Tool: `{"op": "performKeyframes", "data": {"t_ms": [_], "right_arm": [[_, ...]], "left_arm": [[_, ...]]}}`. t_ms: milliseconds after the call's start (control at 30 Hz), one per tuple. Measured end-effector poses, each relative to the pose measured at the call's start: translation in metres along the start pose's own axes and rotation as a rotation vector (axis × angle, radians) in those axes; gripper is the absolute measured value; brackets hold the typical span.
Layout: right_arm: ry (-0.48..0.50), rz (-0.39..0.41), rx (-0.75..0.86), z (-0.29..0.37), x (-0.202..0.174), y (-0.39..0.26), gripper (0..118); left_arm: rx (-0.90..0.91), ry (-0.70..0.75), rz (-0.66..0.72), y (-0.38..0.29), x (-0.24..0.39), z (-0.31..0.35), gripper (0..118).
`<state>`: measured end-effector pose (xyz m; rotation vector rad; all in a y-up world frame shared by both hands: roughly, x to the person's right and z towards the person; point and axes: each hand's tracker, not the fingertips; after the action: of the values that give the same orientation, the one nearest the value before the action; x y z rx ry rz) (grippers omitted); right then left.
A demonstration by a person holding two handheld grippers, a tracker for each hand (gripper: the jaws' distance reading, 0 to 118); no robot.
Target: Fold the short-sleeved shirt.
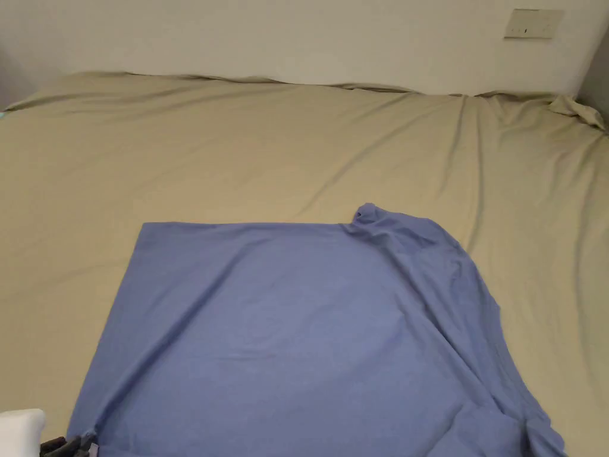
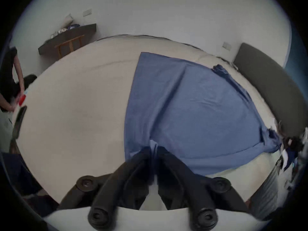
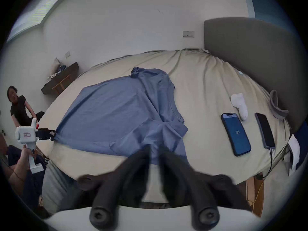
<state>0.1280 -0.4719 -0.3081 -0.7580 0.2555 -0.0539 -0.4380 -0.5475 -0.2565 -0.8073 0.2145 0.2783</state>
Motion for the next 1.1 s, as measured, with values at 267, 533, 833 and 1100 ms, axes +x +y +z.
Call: {"op": "performKeyframes", "data": {"t_ms": [267, 533, 833, 1100], "right_arm": [[-0.003, 0.093, -0.198, -0.079, 0.017, 0.011, 106], [-0.006, 0.135, -0.169, -0.078, 0.004, 0.006, 6], [0.037, 0.095, -0.042, -0.046, 0.000, 0.059, 6], [0.080, 0.166, -0.031, -0.118, -0.010, 0.154, 6]], "left_arm": [[-0.014, -0.001, -0.022, -0.001, 0.008, 0.003, 5], [-0.022, -0.012, 0.029, -0.001, 0.012, 0.009, 5], [0.038, -0.056, 0.035, 0.034, 0.011, 0.035, 5], [0.029, -0.077, -0.037, 0.129, 0.009, -0.003, 5]]}}
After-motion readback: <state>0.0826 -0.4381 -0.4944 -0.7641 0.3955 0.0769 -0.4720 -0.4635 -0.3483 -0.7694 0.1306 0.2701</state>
